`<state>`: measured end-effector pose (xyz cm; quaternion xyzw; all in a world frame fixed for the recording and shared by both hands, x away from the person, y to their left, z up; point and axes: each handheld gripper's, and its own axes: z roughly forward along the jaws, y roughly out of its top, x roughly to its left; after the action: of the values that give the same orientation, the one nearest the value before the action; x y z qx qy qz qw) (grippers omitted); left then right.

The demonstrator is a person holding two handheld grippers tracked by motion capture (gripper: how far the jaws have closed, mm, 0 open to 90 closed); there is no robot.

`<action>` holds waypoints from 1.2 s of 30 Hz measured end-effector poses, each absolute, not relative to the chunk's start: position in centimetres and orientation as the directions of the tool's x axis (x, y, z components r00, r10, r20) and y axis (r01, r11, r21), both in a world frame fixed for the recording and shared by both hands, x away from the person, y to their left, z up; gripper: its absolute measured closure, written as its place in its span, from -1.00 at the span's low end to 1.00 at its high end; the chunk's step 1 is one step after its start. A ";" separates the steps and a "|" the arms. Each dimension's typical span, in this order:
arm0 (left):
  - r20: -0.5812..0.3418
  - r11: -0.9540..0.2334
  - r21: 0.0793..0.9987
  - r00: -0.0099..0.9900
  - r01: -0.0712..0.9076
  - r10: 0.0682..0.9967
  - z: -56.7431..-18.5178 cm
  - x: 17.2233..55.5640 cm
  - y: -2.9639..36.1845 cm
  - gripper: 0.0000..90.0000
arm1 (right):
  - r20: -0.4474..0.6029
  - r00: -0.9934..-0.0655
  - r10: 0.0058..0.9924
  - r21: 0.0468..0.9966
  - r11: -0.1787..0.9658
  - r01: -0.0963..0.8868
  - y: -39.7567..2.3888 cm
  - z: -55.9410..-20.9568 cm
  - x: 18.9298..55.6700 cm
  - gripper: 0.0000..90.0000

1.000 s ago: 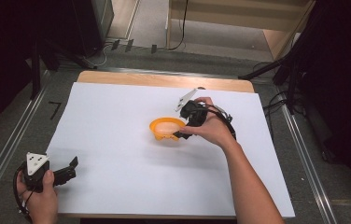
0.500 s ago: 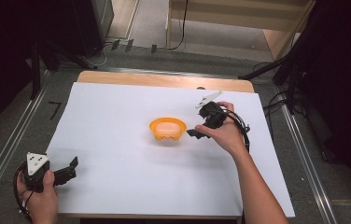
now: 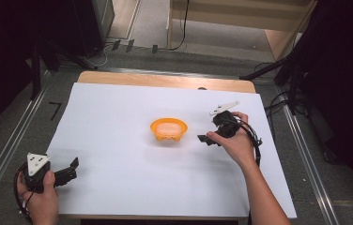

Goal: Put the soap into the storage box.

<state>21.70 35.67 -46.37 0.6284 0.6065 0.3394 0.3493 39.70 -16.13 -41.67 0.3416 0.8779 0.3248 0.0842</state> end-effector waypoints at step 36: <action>0.006 -0.022 0.851 0.032 0.525 0.999 -46.4 21.7 35.6 -1.00 | 0.108 -0.643 0.759 0.684 0.412 0.602 -24.8 -45.5 32.2 -0.88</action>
<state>21.69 35.64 -46.37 0.6284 0.6063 0.3410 0.3482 32.23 -24.77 -45.52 0.4083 0.8332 0.3565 0.1097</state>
